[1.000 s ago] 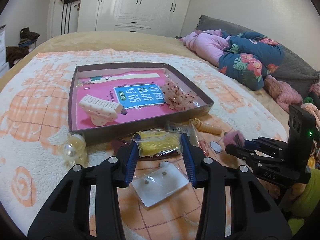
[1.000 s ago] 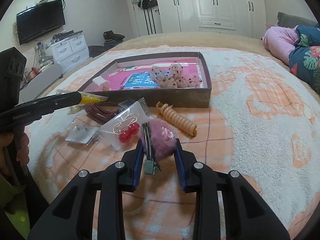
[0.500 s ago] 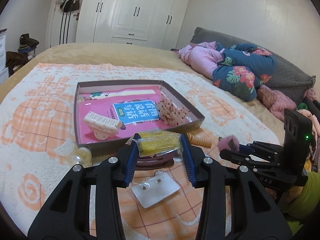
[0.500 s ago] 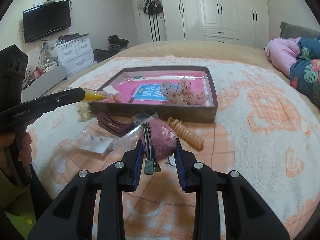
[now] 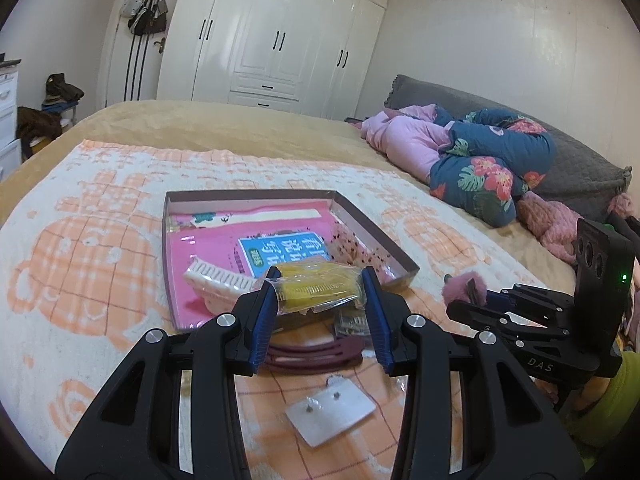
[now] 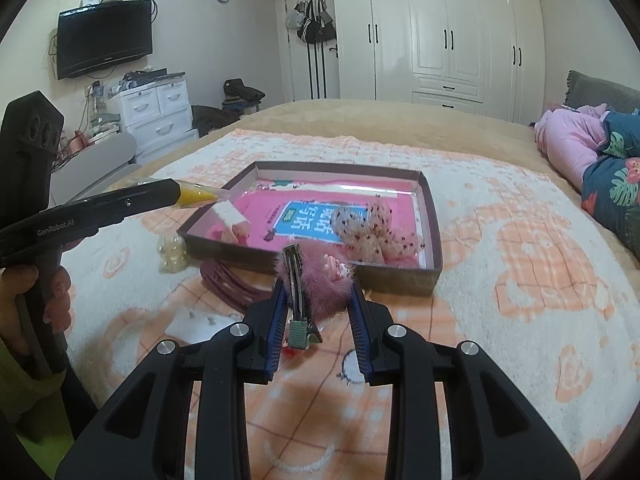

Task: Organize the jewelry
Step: 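Carry the pom-pom clip into the box with the right gripper while the left drops the yellow bag there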

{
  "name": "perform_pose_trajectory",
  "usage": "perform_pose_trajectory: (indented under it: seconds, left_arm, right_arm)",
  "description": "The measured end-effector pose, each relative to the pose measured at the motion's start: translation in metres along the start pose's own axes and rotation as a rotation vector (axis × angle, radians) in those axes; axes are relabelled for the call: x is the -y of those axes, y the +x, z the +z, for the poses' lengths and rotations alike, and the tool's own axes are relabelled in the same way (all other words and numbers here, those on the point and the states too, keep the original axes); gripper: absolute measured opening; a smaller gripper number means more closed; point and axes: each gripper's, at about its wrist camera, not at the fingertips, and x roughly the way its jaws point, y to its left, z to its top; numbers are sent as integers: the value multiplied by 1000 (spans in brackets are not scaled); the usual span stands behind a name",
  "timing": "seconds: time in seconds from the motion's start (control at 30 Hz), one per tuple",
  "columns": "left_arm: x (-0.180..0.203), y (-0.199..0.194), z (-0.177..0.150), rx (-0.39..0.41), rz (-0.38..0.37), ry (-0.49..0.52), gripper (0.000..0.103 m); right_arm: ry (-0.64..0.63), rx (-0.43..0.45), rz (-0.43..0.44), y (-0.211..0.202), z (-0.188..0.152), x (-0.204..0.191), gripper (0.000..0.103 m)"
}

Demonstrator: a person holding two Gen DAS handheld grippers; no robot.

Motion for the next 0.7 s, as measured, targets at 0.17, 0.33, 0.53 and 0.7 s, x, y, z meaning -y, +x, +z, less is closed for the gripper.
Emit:
perform_pose_trajectory:
  seconds: [0.17, 0.33, 0.53, 0.7]
  left_arm:
    - [1, 6, 10, 17, -11, 10, 32]
    - [1, 17, 17, 23, -19, 11, 32]
    - [3, 36, 27, 28, -40, 12, 32]
    - [8, 58, 31, 22, -60, 16, 33]
  right_arm:
    - [3, 16, -20, 2, 10, 4, 28]
    - [17, 37, -59, 5, 21, 14, 28]
    - [43, 58, -113, 14, 34, 32, 28]
    - [56, 59, -155, 24, 42, 46, 28]
